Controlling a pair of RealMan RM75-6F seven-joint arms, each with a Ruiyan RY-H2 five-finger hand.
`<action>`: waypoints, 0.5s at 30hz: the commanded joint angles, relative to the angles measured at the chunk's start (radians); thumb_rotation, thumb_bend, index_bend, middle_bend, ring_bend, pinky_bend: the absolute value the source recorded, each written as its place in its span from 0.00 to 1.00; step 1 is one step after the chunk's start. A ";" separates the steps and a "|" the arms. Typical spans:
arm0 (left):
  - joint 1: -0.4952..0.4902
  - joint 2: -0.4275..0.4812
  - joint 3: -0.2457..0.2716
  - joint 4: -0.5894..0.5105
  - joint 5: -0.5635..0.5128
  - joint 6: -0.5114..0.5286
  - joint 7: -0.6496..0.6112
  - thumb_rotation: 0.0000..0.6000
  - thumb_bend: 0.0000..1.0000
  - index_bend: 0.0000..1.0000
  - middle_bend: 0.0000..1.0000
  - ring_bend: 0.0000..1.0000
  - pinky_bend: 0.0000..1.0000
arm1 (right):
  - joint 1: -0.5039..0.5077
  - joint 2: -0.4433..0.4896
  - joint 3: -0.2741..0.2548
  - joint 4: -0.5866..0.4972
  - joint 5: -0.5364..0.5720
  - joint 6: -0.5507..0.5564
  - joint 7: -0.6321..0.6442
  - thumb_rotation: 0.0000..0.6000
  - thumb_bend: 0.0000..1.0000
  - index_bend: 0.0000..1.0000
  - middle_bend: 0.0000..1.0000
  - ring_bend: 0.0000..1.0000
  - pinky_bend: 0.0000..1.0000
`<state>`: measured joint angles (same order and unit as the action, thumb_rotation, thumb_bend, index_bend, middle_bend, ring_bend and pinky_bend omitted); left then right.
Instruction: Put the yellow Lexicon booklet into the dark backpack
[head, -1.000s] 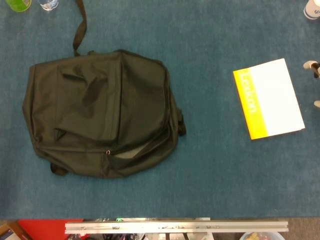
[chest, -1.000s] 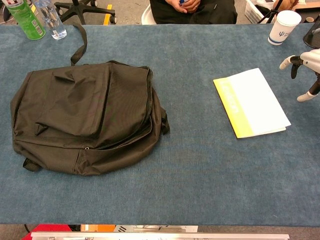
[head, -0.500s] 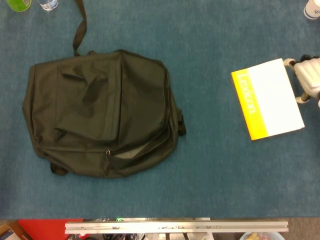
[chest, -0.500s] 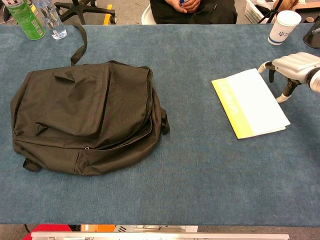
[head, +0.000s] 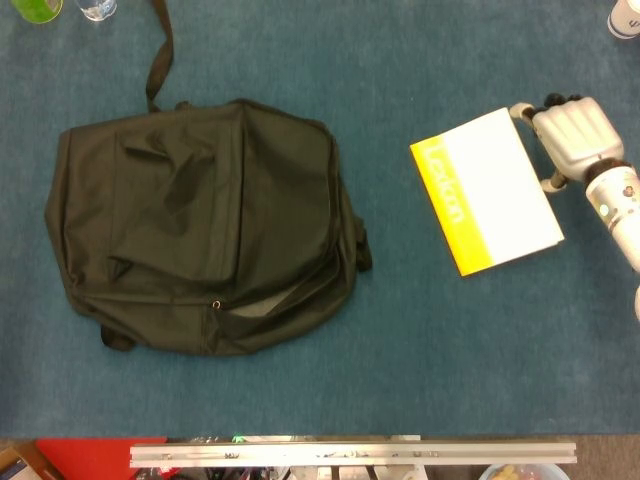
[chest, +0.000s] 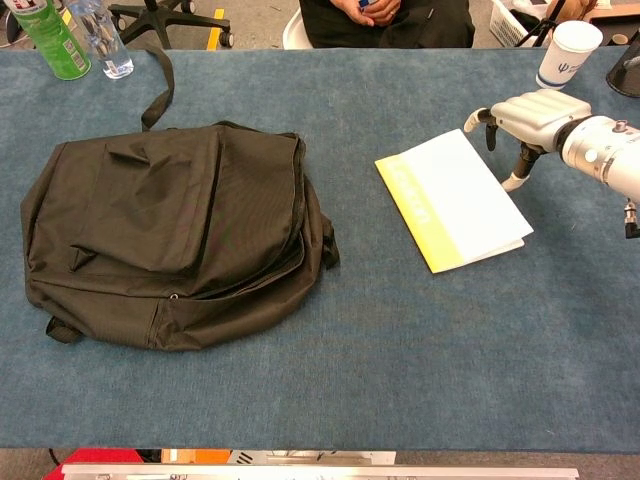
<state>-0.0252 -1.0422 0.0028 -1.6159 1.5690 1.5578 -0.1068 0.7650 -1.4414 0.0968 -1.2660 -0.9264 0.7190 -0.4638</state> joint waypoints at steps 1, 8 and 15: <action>0.007 0.003 0.001 0.000 -0.004 0.008 -0.004 1.00 0.22 0.15 0.22 0.12 0.17 | 0.003 0.012 0.009 -0.010 0.015 0.018 -0.005 1.00 0.04 0.20 0.42 0.19 0.27; 0.009 0.006 0.005 -0.013 0.004 0.007 0.014 1.00 0.22 0.15 0.22 0.12 0.17 | 0.005 -0.009 0.009 0.038 0.042 0.035 -0.008 1.00 0.05 0.20 0.42 0.19 0.27; 0.012 0.014 0.005 -0.030 0.008 0.012 0.022 1.00 0.22 0.15 0.22 0.12 0.17 | 0.020 -0.071 0.021 0.116 0.064 0.062 -0.038 1.00 0.05 0.21 0.42 0.19 0.27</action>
<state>-0.0139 -1.0287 0.0083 -1.6460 1.5777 1.5696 -0.0850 0.7786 -1.4982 0.1112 -1.1648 -0.8718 0.7775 -0.4940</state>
